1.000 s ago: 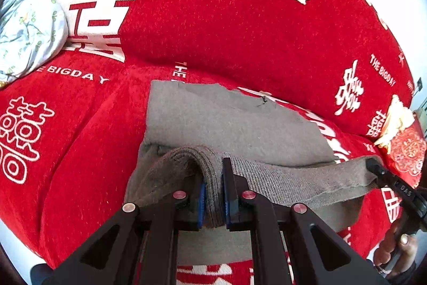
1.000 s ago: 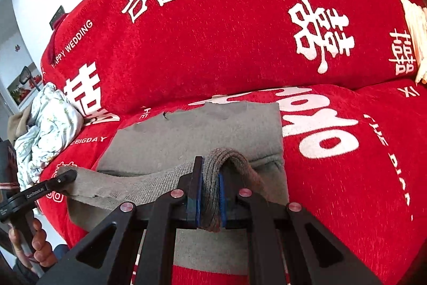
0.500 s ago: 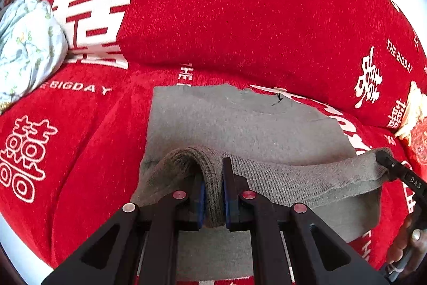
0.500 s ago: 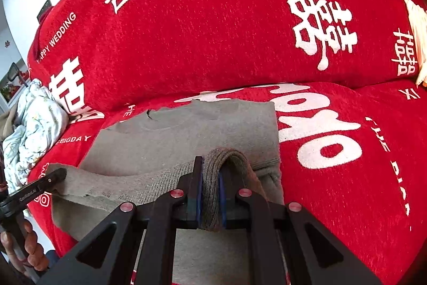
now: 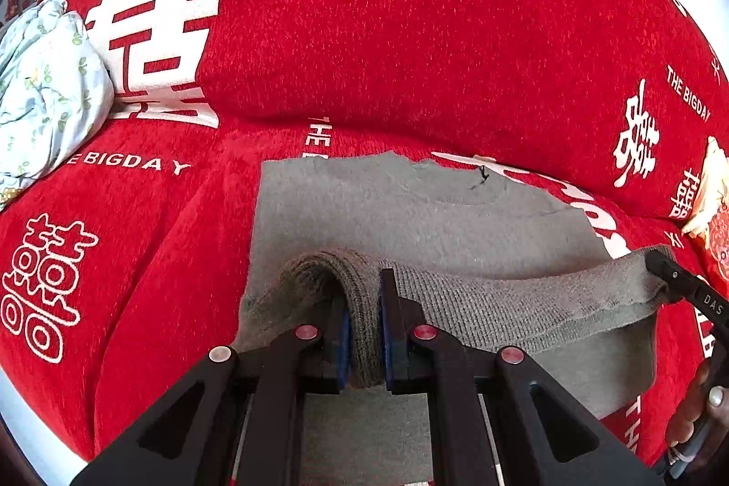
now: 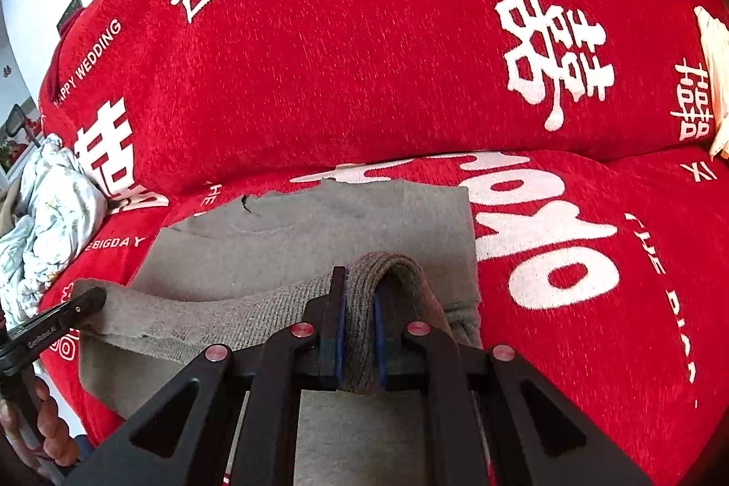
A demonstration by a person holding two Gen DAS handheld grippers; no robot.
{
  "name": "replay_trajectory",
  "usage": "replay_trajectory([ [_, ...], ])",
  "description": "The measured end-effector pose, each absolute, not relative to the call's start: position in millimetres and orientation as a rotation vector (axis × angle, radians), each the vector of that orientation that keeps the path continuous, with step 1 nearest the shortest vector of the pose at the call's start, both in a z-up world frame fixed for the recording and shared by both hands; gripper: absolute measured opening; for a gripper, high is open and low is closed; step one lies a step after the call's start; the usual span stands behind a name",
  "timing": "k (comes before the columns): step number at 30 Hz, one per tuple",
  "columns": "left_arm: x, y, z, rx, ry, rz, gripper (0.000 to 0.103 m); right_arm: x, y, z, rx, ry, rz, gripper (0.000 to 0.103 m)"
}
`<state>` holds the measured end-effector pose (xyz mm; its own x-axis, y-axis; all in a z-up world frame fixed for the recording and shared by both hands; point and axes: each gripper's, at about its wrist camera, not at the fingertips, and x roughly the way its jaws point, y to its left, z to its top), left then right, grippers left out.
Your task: Fold small clothes
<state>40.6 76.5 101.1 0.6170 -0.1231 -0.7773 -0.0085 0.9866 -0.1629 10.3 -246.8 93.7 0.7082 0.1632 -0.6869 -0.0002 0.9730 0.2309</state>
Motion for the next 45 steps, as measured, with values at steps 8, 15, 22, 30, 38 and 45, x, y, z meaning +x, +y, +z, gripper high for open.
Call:
replay_trajectory([
  [8, 55.4, 77.9, 102.1, -0.165, 0.912, -0.067, 0.012, 22.6, -244.5, 95.8, 0.215, 0.782, 0.084, 0.011],
  [15, 70.5, 73.5, 102.4, -0.154, 0.915, -0.064, 0.012, 34.6, -249.4, 93.7, 0.232, 0.79, 0.072, 0.011],
  [22, 84.0, 69.1, 102.0, -0.135, 0.914, -0.057, 0.012, 48.8, -251.6, 92.6, 0.243, 0.79, 0.068, 0.011],
  [30, 99.5, 66.3, 98.3, -0.11, 0.921, -0.042, 0.012, 67.0, -248.5, 87.4, 0.229, 0.808, 0.062, 0.011],
  [38, 111.5, 65.6, 96.2, -0.104, 0.927, -0.044, 0.012, 79.9, -249.8, 82.6, 0.23, 0.821, 0.059, 0.011],
  [45, 121.8, 66.8, 96.2, -0.106, 0.935, -0.049, 0.012, 90.0, -250.7, 82.2, 0.238, 0.828, 0.057, 0.011],
])
